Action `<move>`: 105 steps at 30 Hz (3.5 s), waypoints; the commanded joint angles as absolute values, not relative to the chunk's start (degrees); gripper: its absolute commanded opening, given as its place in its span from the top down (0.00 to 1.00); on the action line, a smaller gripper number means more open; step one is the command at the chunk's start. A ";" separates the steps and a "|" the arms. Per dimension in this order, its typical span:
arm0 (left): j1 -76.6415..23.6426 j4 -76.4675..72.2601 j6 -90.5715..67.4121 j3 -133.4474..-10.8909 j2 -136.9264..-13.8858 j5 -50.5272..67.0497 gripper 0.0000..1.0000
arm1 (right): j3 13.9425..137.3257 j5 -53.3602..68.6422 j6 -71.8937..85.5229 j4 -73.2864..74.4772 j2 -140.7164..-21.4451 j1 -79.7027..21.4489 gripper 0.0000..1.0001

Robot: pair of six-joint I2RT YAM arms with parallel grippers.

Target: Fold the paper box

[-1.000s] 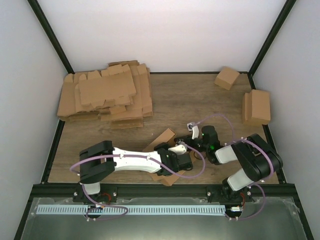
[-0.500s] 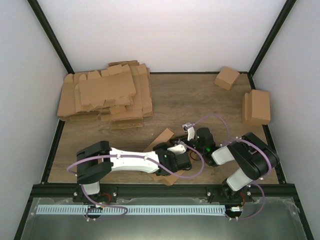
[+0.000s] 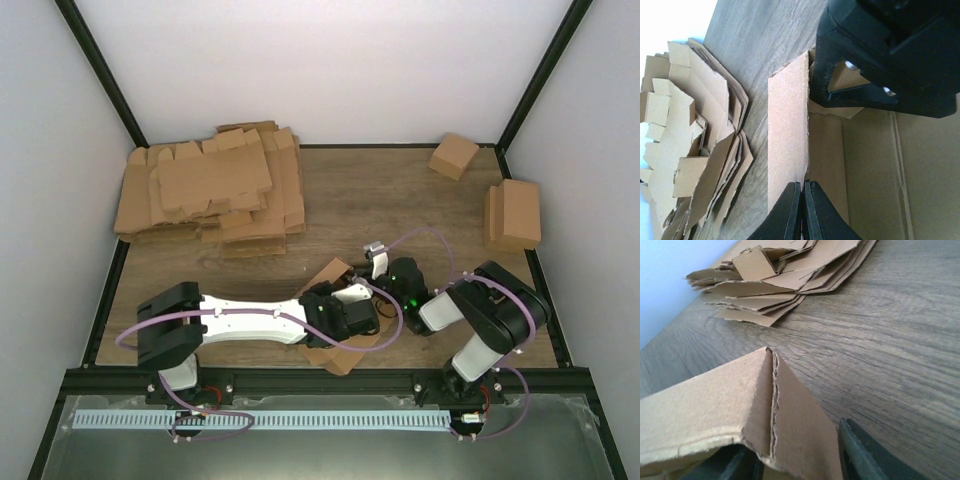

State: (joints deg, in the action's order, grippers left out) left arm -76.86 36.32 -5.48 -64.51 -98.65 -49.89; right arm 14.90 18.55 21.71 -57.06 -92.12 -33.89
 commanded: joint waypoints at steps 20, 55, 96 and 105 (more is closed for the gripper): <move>-71.76 38.78 -13.45 -74.05 -82.40 -37.14 0.30 | 18.41 -0.61 23.36 -43.98 -86.66 -41.40 0.99; -26.78 21.89 -21.70 -54.81 -86.25 38.30 0.12 | 16.75 12.80 30.81 -36.54 -86.34 -40.25 0.92; -28.59 12.10 -34.15 -46.45 -87.31 44.50 0.16 | 17.95 2.67 29.97 -44.17 -85.35 -40.34 0.92; -28.65 13.27 -33.76 -45.22 -79.28 34.41 0.12 | 17.44 3.62 29.30 -39.06 -81.82 -40.36 0.93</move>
State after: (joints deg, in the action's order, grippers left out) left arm -28.21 13.37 -34.41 -46.02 -84.38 38.74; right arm 16.93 4.27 30.26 -41.91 -84.40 -40.32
